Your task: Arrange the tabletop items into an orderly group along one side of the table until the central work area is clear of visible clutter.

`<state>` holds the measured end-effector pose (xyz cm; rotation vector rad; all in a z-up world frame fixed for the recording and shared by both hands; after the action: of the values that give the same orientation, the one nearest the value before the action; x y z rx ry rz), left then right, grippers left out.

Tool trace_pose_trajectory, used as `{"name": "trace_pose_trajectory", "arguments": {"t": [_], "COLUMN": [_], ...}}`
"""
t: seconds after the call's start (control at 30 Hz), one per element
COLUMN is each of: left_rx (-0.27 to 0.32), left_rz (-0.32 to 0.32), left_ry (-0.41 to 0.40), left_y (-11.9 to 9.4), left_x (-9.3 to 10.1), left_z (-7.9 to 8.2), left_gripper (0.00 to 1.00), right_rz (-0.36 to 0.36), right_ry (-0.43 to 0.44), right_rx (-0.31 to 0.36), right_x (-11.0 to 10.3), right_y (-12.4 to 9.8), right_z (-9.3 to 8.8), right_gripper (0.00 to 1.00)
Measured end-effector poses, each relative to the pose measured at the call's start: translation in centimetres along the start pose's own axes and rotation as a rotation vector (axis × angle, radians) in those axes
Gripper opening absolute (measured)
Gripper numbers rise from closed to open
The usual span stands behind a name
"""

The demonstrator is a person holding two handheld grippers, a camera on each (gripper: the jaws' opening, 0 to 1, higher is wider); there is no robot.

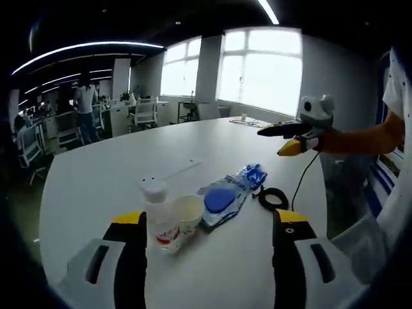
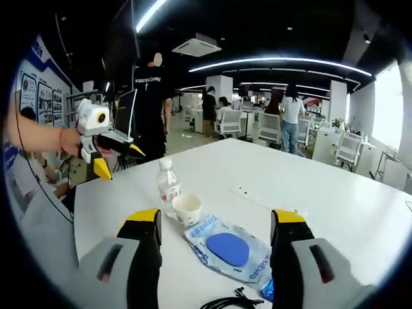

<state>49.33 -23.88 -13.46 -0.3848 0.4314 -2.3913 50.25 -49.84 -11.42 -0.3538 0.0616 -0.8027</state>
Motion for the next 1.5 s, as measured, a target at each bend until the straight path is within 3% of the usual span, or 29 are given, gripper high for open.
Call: {"name": "trace_pose_trajectory", "arguments": {"t": [0.4,0.63,1.23,1.5], "left_rx": [0.004,0.010,-0.034,-0.063], "left_rz": [0.022,0.034,0.067,0.074], "left_ry": [0.003,0.001,-0.040,-0.058], "left_y": [-1.6,-1.9,-2.9,-2.8], "left_x": [3.1,5.0,9.6,10.8], "left_z": [0.2,0.1,-3.1,-4.6], "left_gripper": [0.82,0.82,0.83,0.83], "right_rz": [-0.046,-0.067,-0.098,-0.087], "right_ry": [0.012,0.032,0.095,0.112], "right_rx": [-0.013,-0.043,-0.132,-0.164], "right_x": [1.2,1.5,1.6,0.9], "right_y": [-5.8,-9.1,-15.6,-17.1], "right_z": [-1.5,-3.7,-9.6,-11.6], "right_gripper": [0.69,0.71,0.74,0.74]}}
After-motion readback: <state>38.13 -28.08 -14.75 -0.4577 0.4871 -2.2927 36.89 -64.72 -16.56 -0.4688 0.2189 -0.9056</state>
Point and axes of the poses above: the point that each gripper's makers call its tool centre point, and the gripper's own axes: y roughly forward along the fingers, x roughly to its right, z roughly out of its top, the point moved 4 cm from there along -y, roughly backward along the fingers, and after that the axes turned 3 degrees about -y, right-handed, at the moved point
